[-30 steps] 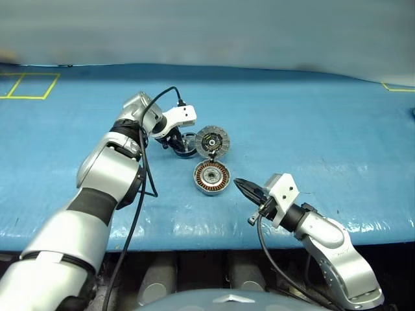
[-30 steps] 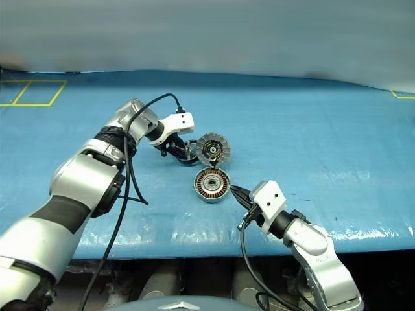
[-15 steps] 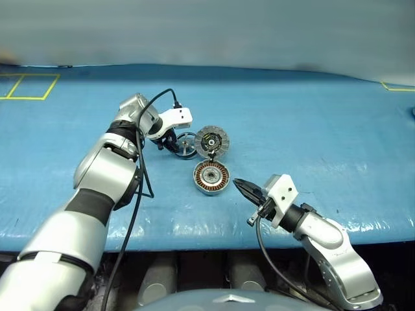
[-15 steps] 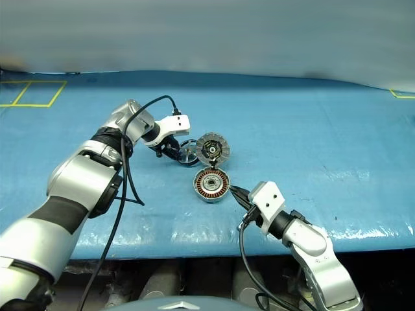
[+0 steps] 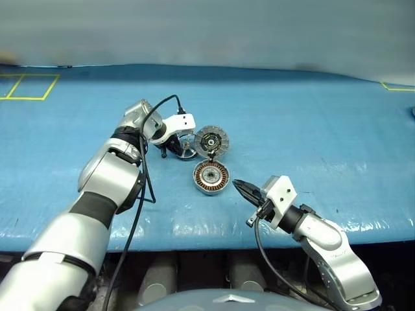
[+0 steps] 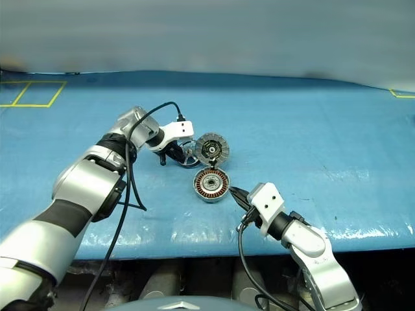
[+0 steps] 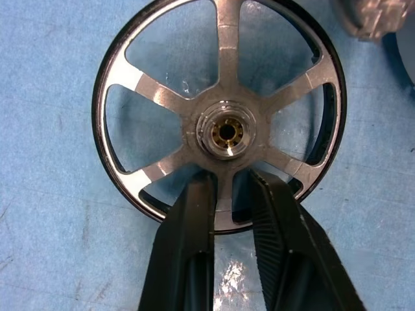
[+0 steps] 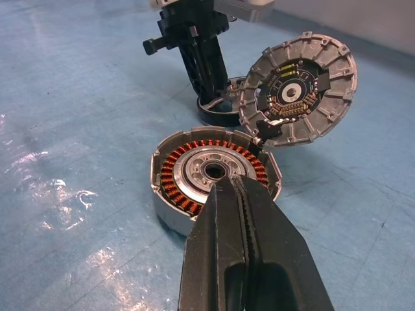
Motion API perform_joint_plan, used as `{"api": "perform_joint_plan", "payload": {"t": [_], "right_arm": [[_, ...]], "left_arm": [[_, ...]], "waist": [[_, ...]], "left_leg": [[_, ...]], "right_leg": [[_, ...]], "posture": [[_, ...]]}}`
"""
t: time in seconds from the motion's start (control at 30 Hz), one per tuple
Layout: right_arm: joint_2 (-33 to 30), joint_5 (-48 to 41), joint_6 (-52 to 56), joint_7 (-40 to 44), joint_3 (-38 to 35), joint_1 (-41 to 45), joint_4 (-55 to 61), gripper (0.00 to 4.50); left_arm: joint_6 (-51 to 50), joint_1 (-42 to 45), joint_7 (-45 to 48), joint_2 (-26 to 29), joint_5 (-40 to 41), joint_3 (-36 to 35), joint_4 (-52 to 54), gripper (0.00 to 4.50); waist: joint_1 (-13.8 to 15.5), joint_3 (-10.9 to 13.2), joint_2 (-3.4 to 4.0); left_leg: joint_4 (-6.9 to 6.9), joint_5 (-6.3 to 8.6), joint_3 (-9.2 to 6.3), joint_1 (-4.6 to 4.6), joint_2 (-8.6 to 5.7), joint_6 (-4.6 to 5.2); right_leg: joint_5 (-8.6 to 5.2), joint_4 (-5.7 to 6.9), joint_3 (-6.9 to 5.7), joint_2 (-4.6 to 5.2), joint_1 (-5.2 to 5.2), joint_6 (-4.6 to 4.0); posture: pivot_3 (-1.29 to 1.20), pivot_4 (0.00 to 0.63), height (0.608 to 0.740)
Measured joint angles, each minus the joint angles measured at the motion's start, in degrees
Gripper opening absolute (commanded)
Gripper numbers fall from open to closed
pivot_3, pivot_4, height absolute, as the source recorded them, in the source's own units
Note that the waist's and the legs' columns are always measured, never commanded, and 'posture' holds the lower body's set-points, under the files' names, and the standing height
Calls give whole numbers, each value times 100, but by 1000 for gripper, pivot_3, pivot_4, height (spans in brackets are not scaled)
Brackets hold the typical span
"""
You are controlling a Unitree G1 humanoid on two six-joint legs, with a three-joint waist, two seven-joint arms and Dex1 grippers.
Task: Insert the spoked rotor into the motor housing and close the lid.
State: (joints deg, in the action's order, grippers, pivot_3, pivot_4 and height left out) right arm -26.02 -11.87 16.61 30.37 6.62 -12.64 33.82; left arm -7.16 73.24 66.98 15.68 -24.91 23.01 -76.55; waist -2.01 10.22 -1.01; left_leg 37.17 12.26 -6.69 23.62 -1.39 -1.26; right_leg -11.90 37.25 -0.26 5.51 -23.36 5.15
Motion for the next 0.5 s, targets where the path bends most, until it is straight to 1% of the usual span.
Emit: {"api": "perform_joint_plan", "payload": {"t": [0.27, 0.37, 0.5], "right_arm": [[-40, -4, -109, 15, -296, 10, -255, 0], [-49, -4, -130, 50, -371, 70, -359, 0], [-50, -3, -130, 56, -395, 238, -389, 0]], "left_arm": [[724, -60, -82, 457, -92, -18, 6, 1026], [801, -164, -114, 605, -75, -99, 17, 1026], [777, -372, -320, 634, 79, -264, 28, 1026]], "waist": [[-5, 0, 0], [-6, 0, 0], [-6, -1, 2]], "left_leg": [[-1, 0, 1, -1, 0, 0], [0, 0, 2, -2, 0, 0], [1, 0, 3, -7, 0, 0]], "right_leg": [[0, 0, 2, 0, 0, 0], [0, 1, 2, 0, 0, 0], [0, 9, 4, 0, 2, -1]], "posture": [[0, 150, 740], [0, 150, 740], [0, 150, 740]]}}
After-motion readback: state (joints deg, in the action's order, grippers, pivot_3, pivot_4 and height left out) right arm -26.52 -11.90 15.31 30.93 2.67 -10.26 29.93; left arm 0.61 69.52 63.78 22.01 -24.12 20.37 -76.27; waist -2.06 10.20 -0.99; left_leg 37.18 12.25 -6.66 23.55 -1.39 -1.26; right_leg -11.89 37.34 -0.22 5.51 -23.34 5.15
